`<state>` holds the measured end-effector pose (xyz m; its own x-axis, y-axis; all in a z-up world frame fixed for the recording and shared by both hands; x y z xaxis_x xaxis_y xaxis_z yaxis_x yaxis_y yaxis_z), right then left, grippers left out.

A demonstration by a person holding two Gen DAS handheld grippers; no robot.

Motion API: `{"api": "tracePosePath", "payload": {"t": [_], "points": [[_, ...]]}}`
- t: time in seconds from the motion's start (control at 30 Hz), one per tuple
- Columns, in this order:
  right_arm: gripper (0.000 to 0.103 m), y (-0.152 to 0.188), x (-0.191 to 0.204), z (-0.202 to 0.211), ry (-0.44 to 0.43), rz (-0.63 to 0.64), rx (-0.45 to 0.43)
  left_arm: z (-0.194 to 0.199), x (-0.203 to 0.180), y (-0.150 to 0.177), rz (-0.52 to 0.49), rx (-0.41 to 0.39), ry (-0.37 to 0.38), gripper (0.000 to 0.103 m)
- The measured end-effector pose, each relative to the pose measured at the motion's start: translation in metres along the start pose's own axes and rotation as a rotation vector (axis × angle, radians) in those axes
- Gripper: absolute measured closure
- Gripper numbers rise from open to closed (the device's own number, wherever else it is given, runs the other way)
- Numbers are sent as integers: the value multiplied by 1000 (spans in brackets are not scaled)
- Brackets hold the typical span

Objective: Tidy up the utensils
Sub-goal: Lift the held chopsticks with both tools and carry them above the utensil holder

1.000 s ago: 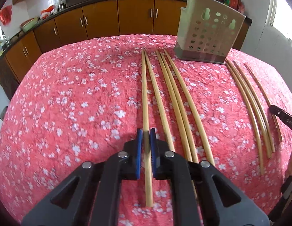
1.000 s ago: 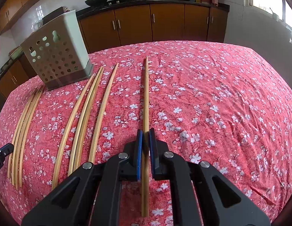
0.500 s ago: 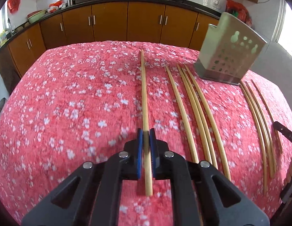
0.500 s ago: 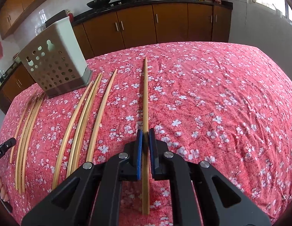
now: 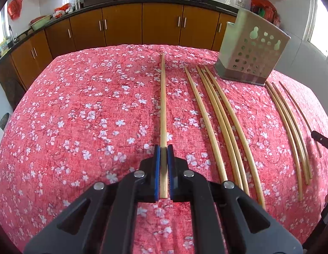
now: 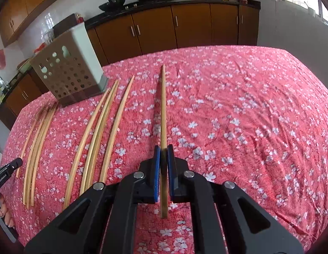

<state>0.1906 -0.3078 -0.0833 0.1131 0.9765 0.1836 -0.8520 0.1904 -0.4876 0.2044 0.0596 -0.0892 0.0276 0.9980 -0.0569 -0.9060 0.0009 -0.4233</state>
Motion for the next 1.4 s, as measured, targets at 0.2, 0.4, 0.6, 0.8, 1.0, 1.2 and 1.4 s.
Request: {"api": "tracePosePath", "payload": {"t": [0.2,0.4,0.6,0.8,1.0,1.2,1.4], "points": [[96,-10,2,54,4,25,-161,50,8,-9,9,-138,15,95],[96,-28,3,93,-17,14,-286,102,13,-29,54,-285,43,95],[96,-45,4,115,-22,22,-365,139,18,-50,84,-388,35,95],[96,-70,12,132,-53,33,-421,153,18,-76,88,-414,10,95],[96,-96,29,165,-94,50,-528,183,9,-97,79,-479,13,95],[96,-123,58,205,-192,59,-683,234,-17,-127,58,-595,93,96],[96,-135,89,201,-225,111,-751,264,-54,-149,23,-672,200,96]]}}
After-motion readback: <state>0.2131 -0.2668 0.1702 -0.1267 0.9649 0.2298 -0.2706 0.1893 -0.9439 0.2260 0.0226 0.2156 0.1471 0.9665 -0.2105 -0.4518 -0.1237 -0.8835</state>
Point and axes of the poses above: each gripper's, at about its wrist camera, not at the fingertips, and z roughly against the way its jaws point, x to its left, y to its underside, the point moved 1 cm from there along -z, roughly the way its jaws point, and after that the axes turned 13 degrees about x, right-handed, at the moved point
